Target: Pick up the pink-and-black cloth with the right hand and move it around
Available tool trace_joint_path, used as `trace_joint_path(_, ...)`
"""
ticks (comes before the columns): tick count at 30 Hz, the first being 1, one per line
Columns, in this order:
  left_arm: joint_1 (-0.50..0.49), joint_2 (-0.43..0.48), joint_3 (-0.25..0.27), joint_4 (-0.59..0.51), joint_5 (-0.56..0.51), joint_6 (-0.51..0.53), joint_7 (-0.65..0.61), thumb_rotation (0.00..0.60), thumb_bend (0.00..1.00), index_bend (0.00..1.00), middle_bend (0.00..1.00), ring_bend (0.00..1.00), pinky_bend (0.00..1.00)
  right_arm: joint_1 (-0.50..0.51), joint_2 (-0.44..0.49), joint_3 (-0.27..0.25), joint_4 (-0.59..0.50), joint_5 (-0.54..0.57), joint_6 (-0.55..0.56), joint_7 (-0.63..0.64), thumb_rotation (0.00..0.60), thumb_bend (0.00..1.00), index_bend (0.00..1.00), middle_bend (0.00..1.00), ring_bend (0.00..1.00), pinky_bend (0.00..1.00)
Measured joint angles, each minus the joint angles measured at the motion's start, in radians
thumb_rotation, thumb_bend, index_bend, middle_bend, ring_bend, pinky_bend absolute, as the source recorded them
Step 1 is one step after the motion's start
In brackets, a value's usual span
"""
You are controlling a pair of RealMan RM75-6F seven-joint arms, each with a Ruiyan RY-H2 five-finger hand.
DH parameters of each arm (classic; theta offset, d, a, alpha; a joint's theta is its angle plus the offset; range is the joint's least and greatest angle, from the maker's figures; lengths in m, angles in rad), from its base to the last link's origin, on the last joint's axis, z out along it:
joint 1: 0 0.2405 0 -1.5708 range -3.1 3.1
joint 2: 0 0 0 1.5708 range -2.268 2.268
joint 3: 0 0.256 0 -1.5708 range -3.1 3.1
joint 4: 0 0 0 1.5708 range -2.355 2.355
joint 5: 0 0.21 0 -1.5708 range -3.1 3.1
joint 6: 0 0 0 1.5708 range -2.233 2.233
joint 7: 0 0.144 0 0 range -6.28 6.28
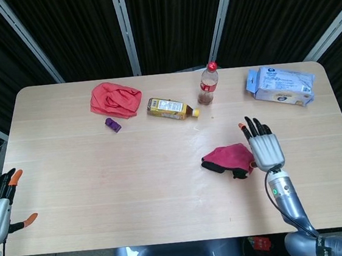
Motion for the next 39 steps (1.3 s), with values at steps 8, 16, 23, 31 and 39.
trace_joint_path(8, 0.001, -0.003, 0.001, 0.0, -0.002, 0.001, 0.011, 0.6, 0.0, 0.0, 0.0, 0.0, 0.0, -0.067, 0.124, -0.022, -0.071, -0.019, 0.042, 0.09, 0.6, 0.01, 0.08, 0.0, 0.0, 0.18)
trace_joint_path(16, 0.002, -0.004, 0.002, -0.001, 0.0, 0.004, 0.018, 0.6, 0.0, 0.0, 0.0, 0.0, 0.0, -0.13, 0.206, -0.068, -0.105, -0.069, 0.078, 0.164, 0.6, 0.01, 0.08, 0.0, 0.0, 0.18)
trace_joint_path(23, 0.001, -0.003, 0.003, 0.002, 0.006, 0.003, 0.016, 0.6, 0.0, 0.01, 0.0, 0.0, 0.0, -0.182, 0.253, -0.111, -0.112, -0.154, 0.125, 0.23, 0.6, 0.0, 0.02, 0.0, 0.0, 0.18)
trace_joint_path(31, 0.0, 0.0, 0.006, 0.01, 0.019, 0.006, 0.015, 0.6, 0.0, 0.0, 0.0, 0.0, 0.0, -0.267, 0.289, -0.179, -0.09, -0.316, 0.253, 0.313, 0.6, 0.0, 0.0, 0.0, 0.0, 0.13)
trace_joint_path(39, -0.007, 0.002, 0.013, 0.028, 0.03, -0.003, 0.07, 0.6, 0.0, 0.0, 0.0, 0.0, 0.0, -0.368, 0.33, -0.243, -0.082, -0.389, 0.343, 0.393, 0.6, 0.0, 0.0, 0.0, 0.0, 0.07)
